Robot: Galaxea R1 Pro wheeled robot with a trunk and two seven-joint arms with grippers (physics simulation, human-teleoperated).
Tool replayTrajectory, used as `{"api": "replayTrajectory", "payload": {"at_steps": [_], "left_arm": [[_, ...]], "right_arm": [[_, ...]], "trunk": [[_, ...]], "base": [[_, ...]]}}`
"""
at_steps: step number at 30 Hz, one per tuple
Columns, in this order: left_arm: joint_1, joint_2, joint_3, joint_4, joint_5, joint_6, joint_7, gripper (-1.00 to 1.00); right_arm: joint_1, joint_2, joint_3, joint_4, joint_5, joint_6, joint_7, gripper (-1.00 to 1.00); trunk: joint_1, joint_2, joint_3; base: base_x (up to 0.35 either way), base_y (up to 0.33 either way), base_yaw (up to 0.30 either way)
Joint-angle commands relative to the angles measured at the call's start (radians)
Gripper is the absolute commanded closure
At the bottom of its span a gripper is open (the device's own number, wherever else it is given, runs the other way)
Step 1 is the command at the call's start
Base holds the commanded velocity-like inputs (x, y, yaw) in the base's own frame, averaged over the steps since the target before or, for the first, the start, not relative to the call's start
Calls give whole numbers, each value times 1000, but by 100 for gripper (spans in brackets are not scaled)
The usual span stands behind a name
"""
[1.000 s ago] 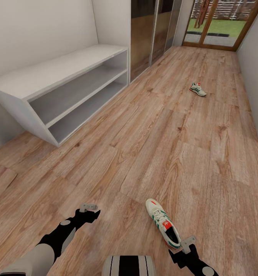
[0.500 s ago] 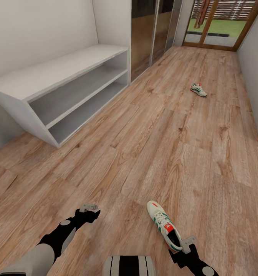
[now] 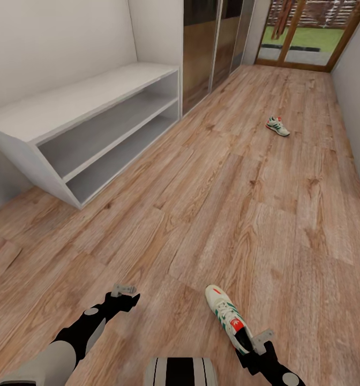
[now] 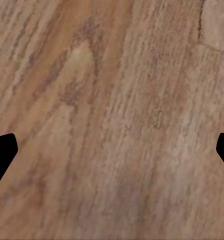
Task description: Pick up the two gym shoes and the two sandals from the corridor floor and place them onto the hallstand (shoe rack) in the corridor, making sure they are on the rack and not on the floor. Arrange them so the two gym shoes are next to each other and the two sandals are next to each other.
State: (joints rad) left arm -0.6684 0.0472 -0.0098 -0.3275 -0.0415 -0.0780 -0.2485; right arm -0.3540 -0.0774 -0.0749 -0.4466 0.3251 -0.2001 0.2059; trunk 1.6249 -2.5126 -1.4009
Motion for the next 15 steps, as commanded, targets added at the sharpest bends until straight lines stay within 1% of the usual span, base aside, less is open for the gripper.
{"api": "replayTrajectory", "payload": {"at_steps": [1, 15], "left_arm": [[0, 0, -1, 1, -4, -5, -2, -100], [0, 0, -1, 1, -4, -6, -2, -100]], "right_arm": [[0, 1, -8, 0, 8, -4, 7, -100], [0, 1, -8, 0, 8, -4, 7, -100]], "trunk": [[0, 0, -1], [0, 0, -1]], "base": [[17, 0, 0], [4, 0, 0]]}}
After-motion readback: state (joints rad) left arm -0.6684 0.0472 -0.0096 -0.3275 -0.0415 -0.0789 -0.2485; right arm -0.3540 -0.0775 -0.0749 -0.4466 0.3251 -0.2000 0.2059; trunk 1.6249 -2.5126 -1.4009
